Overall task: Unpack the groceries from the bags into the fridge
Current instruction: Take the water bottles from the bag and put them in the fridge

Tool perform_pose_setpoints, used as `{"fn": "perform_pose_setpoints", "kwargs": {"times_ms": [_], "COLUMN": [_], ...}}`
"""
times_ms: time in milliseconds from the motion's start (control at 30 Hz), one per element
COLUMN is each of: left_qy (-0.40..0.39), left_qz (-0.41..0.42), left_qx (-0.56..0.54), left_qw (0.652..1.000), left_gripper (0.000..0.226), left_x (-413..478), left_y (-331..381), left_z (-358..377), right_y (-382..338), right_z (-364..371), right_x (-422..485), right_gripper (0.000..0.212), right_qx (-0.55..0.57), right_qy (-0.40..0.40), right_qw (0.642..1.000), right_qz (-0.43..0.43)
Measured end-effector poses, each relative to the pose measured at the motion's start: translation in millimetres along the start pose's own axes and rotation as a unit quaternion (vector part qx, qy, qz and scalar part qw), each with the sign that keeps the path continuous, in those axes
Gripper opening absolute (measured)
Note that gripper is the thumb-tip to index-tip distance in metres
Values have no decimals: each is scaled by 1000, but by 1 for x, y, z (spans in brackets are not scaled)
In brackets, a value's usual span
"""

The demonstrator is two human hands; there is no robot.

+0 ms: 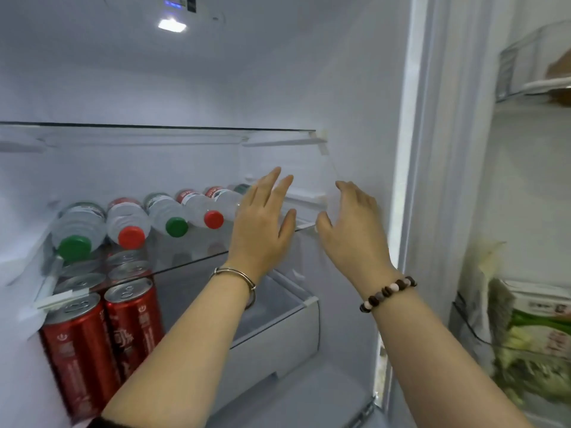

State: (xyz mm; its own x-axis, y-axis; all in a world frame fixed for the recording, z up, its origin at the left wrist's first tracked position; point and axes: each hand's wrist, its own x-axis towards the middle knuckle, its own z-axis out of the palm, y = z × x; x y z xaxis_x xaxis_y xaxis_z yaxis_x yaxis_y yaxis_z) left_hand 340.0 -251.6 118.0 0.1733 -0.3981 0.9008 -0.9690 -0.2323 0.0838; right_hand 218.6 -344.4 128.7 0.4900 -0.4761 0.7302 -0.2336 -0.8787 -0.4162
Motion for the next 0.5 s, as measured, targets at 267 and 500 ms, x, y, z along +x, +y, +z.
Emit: {"fn": "perform_pose_setpoints", "kwargs": {"times_ms": [267, 500], "left_qy": [18, 32], "left_qz": [64, 73], "left_qx": [-86, -214], "left_qw": [994, 974], "left_gripper": [49, 47], "left_x": [0, 1], "left_y": [99, 218], "left_z": [21, 29], "right_y": [26, 72], "right_z": [-109, -204], "right_x": [-46, -96], "right_gripper": [53, 45], "right_qx": [-79, -135], "right_qy": [16, 108], "right_qw": [997, 985], "right_qz": [3, 26]}}
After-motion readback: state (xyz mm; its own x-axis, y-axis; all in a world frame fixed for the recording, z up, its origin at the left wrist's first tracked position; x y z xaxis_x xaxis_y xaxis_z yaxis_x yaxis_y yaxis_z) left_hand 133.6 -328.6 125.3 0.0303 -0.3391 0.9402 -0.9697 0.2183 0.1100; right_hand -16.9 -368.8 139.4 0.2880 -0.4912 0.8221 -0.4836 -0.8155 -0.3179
